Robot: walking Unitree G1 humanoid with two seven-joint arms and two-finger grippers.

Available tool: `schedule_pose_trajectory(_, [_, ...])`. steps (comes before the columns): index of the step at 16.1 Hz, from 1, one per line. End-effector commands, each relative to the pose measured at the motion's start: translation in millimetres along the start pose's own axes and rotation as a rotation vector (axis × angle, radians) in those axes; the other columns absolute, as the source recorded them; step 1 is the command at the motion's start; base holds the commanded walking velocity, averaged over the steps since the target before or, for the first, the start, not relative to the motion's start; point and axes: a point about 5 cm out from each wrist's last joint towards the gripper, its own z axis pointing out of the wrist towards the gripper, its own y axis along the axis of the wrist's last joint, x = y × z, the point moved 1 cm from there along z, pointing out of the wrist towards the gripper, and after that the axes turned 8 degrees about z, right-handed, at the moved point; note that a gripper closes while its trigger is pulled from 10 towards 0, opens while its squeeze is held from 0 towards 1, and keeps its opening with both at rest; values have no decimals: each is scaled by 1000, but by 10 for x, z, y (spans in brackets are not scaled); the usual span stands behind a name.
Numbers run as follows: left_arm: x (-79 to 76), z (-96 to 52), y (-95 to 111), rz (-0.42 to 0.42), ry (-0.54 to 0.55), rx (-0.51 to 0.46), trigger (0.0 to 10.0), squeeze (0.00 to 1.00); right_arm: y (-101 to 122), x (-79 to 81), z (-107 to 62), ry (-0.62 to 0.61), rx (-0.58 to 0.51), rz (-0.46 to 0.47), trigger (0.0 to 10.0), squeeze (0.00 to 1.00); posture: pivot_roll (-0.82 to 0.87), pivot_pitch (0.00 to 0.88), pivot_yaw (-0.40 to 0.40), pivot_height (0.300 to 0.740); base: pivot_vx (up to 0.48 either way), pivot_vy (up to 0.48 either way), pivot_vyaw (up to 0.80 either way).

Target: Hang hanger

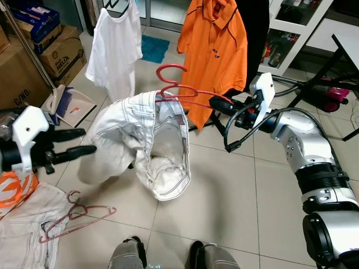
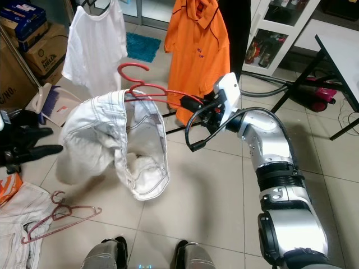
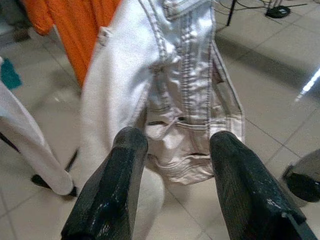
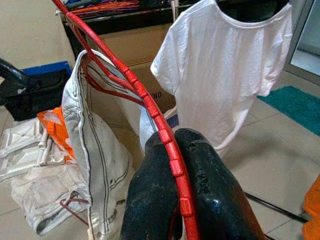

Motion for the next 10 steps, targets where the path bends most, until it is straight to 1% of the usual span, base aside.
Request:
schedule_pose_trajectory(1, [26,-49,31,26,24,1,10000,0,208,-42,-55,-6,-86,-16,0,0,21,142,-105,740,0,0,0])
schedule_pose_trajectory(3, [49,-62,74,38,41,-11,10000,0,215,-46,-48,-11,-89,-17,0,0,24,140,-106,740,0,0,0])
schedule_pose_trajectory(5, [68,-71,58,35,56,-11,10000,0,212,-44,-45,-10,-91,-15,0,0,24,140,-106,740,0,0,0])
schedule_pose_trajectory(7, [54,-71,16,24,56,-3,10000,0,237,-41,-58,-6,-99,-9,0,0,20,144,-106,740,0,0,0])
schedule_pose_trajectory(8, [38,-62,-43,14,53,12,10000,0,279,-37,-64,-2,-110,-9,0,0,17,146,-108,740,0,0,0])
schedule_pose_trajectory(10, [29,-54,-100,4,56,28,10000,0,328,-27,-69,5,-122,-11,0,0,15,147,-108,740,0,0,0])
